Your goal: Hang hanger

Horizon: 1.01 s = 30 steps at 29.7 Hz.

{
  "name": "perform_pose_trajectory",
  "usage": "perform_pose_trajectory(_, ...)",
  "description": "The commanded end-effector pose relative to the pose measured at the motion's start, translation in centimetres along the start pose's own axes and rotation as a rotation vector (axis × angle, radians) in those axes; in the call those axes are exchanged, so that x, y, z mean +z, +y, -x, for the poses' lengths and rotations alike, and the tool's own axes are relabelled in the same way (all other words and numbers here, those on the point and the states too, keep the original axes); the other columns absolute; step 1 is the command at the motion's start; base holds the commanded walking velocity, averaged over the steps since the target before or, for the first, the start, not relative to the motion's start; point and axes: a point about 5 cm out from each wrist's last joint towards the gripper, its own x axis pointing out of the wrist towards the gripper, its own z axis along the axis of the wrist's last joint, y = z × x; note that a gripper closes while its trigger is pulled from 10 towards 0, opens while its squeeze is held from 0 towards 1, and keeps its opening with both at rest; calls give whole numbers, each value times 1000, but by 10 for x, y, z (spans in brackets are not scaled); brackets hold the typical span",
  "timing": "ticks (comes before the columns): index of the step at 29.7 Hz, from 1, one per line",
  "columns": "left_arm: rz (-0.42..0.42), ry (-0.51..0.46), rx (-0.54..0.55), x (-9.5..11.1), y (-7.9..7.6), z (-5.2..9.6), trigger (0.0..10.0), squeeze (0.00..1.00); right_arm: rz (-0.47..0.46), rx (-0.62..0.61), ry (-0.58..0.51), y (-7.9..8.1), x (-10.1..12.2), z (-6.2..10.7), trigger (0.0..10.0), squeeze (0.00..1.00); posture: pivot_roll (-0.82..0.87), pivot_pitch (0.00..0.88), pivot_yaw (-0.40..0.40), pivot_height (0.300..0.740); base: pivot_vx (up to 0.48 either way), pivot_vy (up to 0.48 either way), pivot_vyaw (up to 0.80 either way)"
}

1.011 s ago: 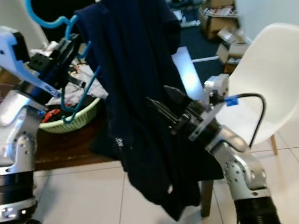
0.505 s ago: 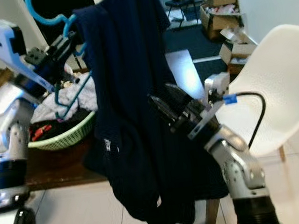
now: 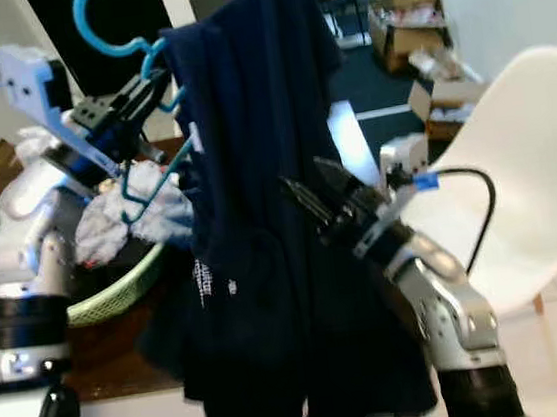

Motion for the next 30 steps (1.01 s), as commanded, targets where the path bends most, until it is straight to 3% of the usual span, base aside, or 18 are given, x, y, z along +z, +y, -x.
perform_pose_trajectory(1, 13, 1, 60, -5, 7, 14, 10000, 0, -8, 13, 21, 5, -5, -2, 10000, 0, -32, 0, 57, 740, 322, 0, 0)
perform_pose_trajectory(3, 34, 24, 77, -14, 6, 19, 10000, 0, -6, 13, 27, 5, -6, -2, 10000, 0, -32, 0, 57, 740, 322, 0, 0)
perform_pose_trajectory(6, 153, 160, 28, -53, -22, 45, 10000, 0, -34, 49, 16, 9, -5, -1, 10000, 0, -27, 0, 56, 740, 292, 0, 0)
perform_pose_trajectory(12, 227, 265, -8, -72, -45, 63, 10000, 0, -73, 169, -12, 20, 4, 8, 10000, 0, -15, 0, 52, 740, 42, 0, 0)
perform_pose_trajectory(18, 264, 288, -11, -79, -58, 71, 10000, 0, -3, 235, 13, 29, 5, 14, 10000, 0, -15, 0, 51, 740, 0, 0, 0)
perform_pose_trajectory(22, 292, 278, -20, -79, -65, 70, 10000, 0, 28, 204, 168, 28, -13, 11, 10000, 0, -21, 0, 51, 740, 0, 0, 0)
perform_pose_trajectory(23, 301, 275, -27, -79, -67, 69, 10000, 0, 61, 152, 246, 24, -22, 9, 10000, 1000, -21, 0, 51, 740, 0, 0, 0)
perform_pose_trajectory(30, 329, 295, -109, -76, -78, 72, 10000, 0, 102, 113, 315, 21, -26, 12, 10000, 1000, -25, 10, 51, 740, 0, 0, 0)
